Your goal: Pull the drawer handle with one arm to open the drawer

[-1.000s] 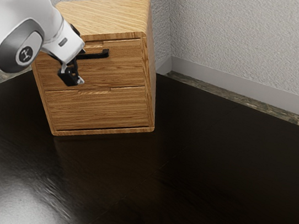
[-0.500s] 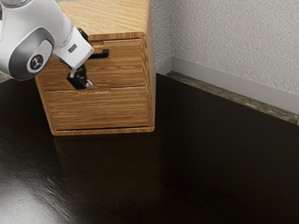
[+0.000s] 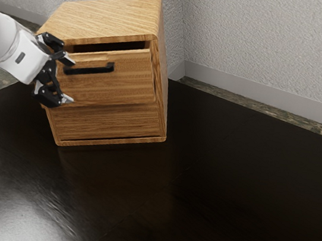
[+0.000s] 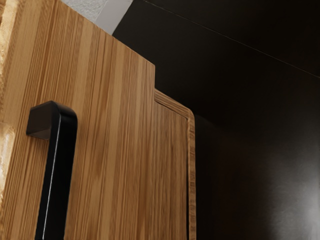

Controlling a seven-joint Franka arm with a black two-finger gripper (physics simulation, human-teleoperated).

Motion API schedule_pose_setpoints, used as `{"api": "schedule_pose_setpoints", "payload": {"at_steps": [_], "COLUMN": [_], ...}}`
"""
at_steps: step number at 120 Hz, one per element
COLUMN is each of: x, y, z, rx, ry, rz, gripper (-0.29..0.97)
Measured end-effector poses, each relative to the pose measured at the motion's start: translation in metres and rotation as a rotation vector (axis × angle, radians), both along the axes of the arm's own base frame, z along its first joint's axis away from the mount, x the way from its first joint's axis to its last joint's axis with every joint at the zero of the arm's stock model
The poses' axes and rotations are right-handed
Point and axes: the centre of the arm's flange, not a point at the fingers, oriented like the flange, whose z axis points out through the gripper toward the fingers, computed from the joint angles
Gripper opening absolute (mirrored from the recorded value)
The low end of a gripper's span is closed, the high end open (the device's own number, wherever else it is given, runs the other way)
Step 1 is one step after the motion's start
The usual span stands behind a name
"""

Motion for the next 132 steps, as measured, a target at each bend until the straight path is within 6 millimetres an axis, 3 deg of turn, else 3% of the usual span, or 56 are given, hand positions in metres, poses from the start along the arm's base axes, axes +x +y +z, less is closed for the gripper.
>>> {"api": "schedule_pose_setpoints", "payload": {"at_steps": [11, 17, 29, 40, 46, 58, 68, 77, 81, 97, 103, 107, 114, 132], "x": [-0.006, 0.003, 0.032, 0.048, 0.052, 0.039, 0.022, 0.002, -0.006, -0.038, -0.03, -0.012, 0.013, 0.015], "y": [0.002, 0.008, 0.009, 0.006, 0.006, 0.001, -0.017, -0.035, -0.034, -0.024, -0.023, -0.028, -0.04, -0.056], "z": [0.01, 0.009, -0.02, -0.042, -0.046, -0.037, -0.033, -0.02, -0.003, 0.116, 0.146, 0.147, 0.13, 0.114], "rx": [-0.001, 0.006, 0.026, 0.034, 0.036, 0.025, 0.001, -0.008, -0.012, -0.056, -0.092, -0.113, -0.166, -0.238], "ry": [-0.024, -0.017, 0.045, 0.083, 0.09, 0.062, 0.042, 0.007, -0.029, -0.128, -0.059, 0.025, 0.174, 0.381], "rz": [0.002, 0.016, 0.027, 0.025, 0.023, 0.009, -0.035, -0.076, -0.079, -0.021, 0.034, 0.072, 0.135, 0.297], "gripper": [0.68, 0.68, 0.68, 0.85, 0.83, 0.58, 0.59, 0.59, 0.57, 0.62, 0.63, 0.64, 0.65, 0.67]}}
